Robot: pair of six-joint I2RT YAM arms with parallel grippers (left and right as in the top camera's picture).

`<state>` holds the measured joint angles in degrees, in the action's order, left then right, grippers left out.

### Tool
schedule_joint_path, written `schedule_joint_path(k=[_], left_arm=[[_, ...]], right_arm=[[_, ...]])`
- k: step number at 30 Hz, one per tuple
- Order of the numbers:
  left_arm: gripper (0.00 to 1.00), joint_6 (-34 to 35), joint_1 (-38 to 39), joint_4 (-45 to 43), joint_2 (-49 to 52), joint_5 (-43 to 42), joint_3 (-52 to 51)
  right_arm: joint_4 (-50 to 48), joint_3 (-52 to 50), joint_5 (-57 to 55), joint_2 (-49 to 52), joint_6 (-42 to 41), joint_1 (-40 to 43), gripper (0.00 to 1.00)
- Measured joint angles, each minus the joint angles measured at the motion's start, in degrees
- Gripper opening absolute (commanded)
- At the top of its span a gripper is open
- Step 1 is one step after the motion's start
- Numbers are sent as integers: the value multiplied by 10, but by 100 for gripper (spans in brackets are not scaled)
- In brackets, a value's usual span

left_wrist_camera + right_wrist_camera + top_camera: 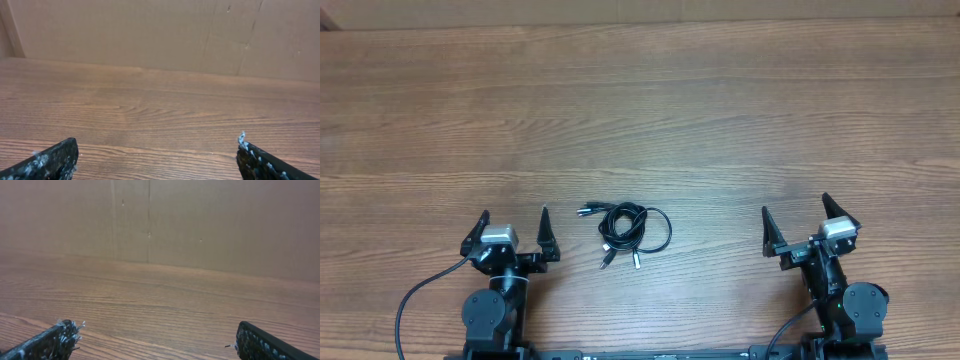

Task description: Untangle cables

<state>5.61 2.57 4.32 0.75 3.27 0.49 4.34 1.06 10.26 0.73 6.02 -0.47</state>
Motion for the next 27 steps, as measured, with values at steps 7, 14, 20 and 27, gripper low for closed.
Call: schedule_joint_path(k=[7,14,20,27], left_arm=[[100,0,0,0,0,0,0],[100,0,0,0,0,0,0],[100,0,0,0,0,0,0],[100,2,0,0,0,-11,0]], right_arm=[[0,0,0,0,0,0,100],[0,0,0,0,0,0,100],[0,0,0,0,0,0,100],[0,0,0,0,0,0,100]])
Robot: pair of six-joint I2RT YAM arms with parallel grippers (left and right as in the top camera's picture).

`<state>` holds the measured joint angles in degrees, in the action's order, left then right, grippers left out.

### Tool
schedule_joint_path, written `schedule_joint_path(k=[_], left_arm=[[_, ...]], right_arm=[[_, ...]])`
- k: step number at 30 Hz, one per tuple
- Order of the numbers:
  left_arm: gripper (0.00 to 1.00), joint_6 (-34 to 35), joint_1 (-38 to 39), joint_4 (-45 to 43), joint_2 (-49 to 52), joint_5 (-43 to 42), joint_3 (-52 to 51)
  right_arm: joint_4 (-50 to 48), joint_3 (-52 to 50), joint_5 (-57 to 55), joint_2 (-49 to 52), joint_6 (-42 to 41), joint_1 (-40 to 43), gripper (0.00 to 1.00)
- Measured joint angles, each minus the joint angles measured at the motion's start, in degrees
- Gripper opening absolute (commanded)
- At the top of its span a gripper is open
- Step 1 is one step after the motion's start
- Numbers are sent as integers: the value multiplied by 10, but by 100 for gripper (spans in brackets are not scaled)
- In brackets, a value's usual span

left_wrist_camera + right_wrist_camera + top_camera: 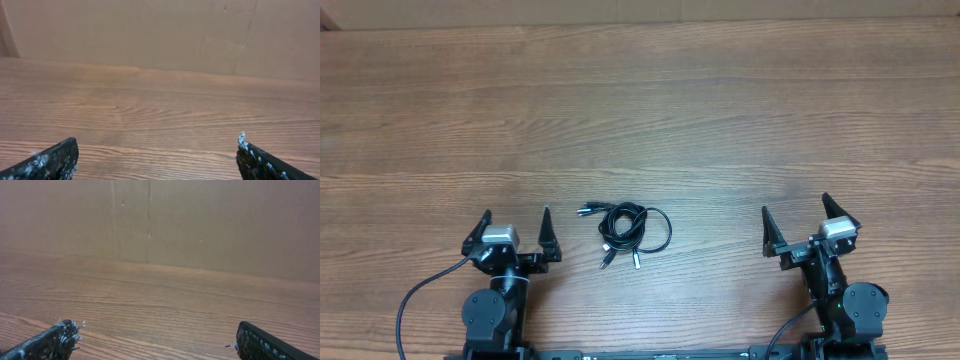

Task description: Untangle cables

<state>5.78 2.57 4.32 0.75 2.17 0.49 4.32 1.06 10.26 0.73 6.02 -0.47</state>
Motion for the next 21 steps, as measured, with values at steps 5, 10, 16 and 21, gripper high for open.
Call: schedule_joint_path(k=[5,10,16,21], left_arm=[[100,21,0,-1,0,-42,0],[100,31,0,12,0,-88,7],[100,33,0,79,0,-108,46],[100,33,0,119,0,-113,96]], right_arm=[[0,0,0,0,0,0,100],[0,0,0,0,0,0,100],[0,0,0,0,0,0,100],[0,0,0,0,0,0,100]])
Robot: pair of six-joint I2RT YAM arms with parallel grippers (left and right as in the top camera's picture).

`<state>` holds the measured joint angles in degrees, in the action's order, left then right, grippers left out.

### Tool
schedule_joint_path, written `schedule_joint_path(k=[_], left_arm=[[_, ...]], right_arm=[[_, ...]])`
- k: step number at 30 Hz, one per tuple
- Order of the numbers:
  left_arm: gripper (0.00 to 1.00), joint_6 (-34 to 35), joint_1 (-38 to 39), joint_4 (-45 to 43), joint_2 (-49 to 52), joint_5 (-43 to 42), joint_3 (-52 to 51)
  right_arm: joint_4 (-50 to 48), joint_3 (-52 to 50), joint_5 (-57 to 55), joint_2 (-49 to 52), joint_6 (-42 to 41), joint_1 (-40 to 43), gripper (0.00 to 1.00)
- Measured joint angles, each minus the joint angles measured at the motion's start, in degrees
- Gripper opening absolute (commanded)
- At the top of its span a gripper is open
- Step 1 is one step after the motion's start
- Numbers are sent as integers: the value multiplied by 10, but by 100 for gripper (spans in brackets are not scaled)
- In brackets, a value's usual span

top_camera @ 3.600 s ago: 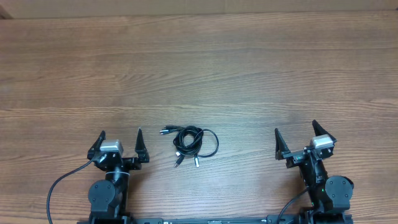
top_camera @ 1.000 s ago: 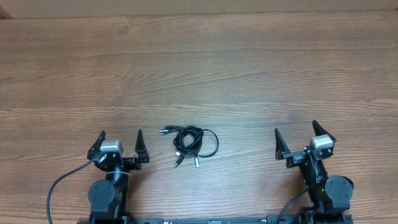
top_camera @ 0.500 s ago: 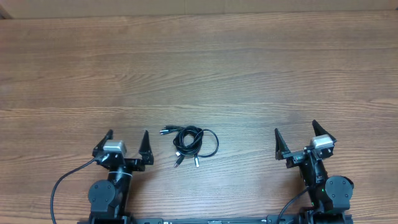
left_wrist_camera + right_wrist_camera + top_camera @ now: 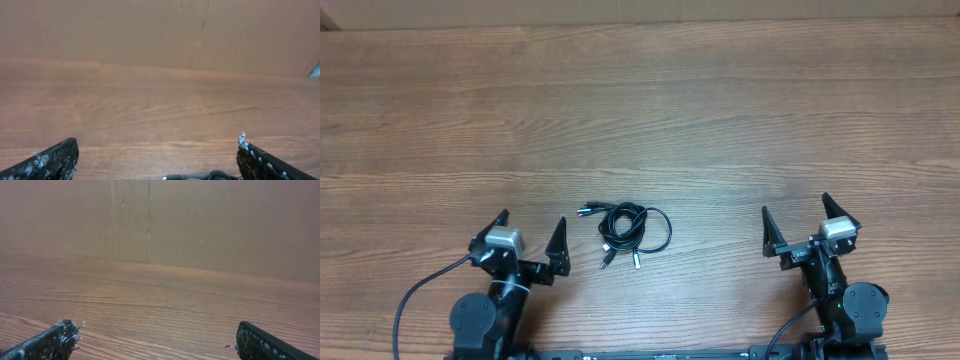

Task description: Untangle cables

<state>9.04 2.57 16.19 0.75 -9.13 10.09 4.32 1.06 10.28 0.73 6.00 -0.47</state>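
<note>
A tangled bundle of black cables (image 4: 633, 232) lies on the wooden table (image 4: 640, 110) near its front edge, with several plug ends sticking out at the left and bottom. My left gripper (image 4: 529, 236) stands open just left of the bundle, turned toward it; the bundle's top edge (image 4: 205, 176) shows at the bottom of the left wrist view. My right gripper (image 4: 796, 223) is open at the front right, well away from the cables, with bare wood between its fingertips (image 4: 62, 330).
A brown cardboard wall (image 4: 200, 220) stands along the table's far edge. Both arm bases sit at the front edge of the table.
My left gripper has turned to the right toward the cable bundle, and the bundle's edge now shows in the left wrist view. The right arm and the cables have not moved.
Both grippers stood open and still at the front of the table, facing the far wall, with the bundle lying between them. At the second moment the left wrist view had shifted slightly. Now the left gripper points toward the bundle.
</note>
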Motion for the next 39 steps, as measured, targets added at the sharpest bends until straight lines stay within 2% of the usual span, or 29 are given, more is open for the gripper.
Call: schedule_joint_path(k=[12,25,32,39], left_arm=[[100,0,0,77,31,-17,86],[100,-14,0,161,277,-32,266],[100,-26,0,292,416,-47,409],[100,-74,18,452,562,-77,564]], right_arm=[[0,0,0,0,0,0,100],[0,0,0,0,0,0,100],[0,0,0,0,0,0,100],[0,0,0,0,0,0,100]])
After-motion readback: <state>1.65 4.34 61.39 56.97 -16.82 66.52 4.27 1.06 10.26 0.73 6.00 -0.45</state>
